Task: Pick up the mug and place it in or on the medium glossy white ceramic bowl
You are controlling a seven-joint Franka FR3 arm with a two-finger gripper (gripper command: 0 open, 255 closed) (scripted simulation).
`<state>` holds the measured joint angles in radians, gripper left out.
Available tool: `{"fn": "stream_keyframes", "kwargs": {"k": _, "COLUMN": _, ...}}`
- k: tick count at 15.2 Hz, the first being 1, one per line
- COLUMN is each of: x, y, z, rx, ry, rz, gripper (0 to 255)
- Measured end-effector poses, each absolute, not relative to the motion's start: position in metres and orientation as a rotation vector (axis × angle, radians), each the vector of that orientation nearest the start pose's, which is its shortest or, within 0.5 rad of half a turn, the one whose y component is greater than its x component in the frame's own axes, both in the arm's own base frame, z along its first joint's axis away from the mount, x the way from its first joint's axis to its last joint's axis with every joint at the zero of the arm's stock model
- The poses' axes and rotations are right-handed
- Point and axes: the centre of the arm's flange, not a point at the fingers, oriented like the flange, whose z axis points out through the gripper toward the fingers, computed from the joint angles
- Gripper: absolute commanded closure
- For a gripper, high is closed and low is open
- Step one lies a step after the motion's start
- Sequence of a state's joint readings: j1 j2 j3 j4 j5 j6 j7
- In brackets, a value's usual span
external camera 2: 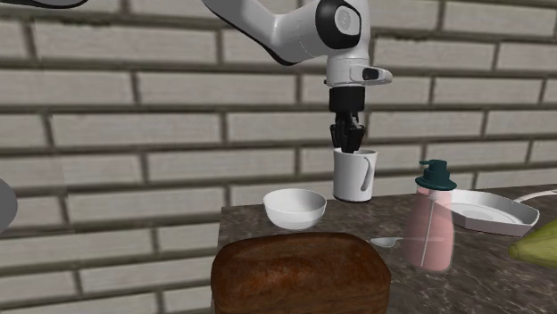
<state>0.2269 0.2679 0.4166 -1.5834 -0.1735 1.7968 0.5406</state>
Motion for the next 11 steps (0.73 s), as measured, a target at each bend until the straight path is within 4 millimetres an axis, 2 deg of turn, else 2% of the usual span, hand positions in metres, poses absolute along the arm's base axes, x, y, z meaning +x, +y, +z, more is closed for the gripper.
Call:
{"fn": "stream_keyframes", "kwargs": {"k": 2, "x": 0.519, "y": 0.363, "z": 0.493, "rx": -3.202, "ry": -0.215, "rz": -0.014, "gripper": 255}}
{"fn": "stream_keyframes", "kwargs": {"k": 5, "x": 0.495, "y": 0.400, "z": 0.497, "rx": -3.202, "ry": -0.217, "rz": -0.014, "gripper": 255}}
{"fn": "stream_keyframes", "kwargs": {"k": 11, "x": 0.447, "y": 0.460, "z": 0.509, "rx": -3.202, "ry": -0.216, "rz": -0.014, "gripper": 255}}
